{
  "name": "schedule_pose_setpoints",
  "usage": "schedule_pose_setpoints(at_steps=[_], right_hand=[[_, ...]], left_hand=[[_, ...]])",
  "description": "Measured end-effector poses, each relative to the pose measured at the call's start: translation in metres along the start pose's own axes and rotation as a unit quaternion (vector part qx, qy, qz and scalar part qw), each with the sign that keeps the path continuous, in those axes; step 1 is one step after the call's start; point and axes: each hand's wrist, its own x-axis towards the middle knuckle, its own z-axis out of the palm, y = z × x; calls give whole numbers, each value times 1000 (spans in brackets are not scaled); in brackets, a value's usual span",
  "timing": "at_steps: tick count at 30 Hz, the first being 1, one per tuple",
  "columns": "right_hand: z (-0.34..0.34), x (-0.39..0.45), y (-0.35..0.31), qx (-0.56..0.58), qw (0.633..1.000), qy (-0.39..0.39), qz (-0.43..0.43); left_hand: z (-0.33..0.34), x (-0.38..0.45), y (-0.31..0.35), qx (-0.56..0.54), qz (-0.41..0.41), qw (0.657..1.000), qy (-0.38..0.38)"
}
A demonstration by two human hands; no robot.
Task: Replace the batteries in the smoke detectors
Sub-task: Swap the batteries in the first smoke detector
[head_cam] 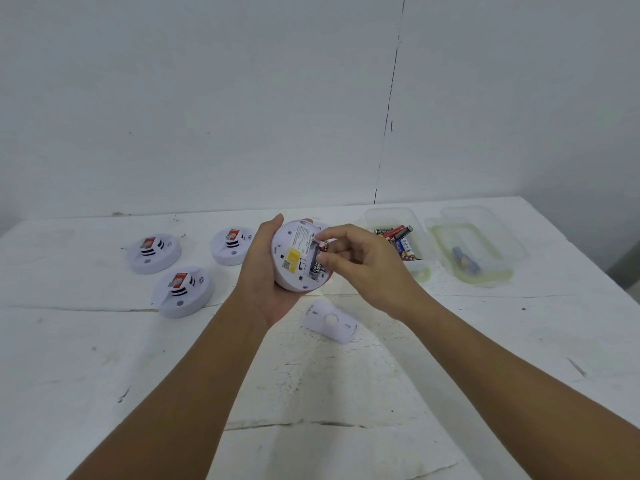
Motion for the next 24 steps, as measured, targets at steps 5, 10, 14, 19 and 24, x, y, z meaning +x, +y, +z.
schedule_pose_setpoints(at_steps=[5,10,14,19,24], right_hand=[[3,-1,-4,25,1000,-5,0],[6,-2,-8,24,1000,5,3],[5,-2,-7,27,1000,15,8],[4,0,-5,35,999,35,15],[8,0,-1,21,998,65,13]], left_hand=[[0,-3,4,-19,-8,1000,-5],[0,-4,5,-19,-20,1000,-8],[4,-5,5,-7,-14,1000,-11],[6,-4,3,-19,-16,1000,-14],[6,-1,4,-30,-28,999,-17]])
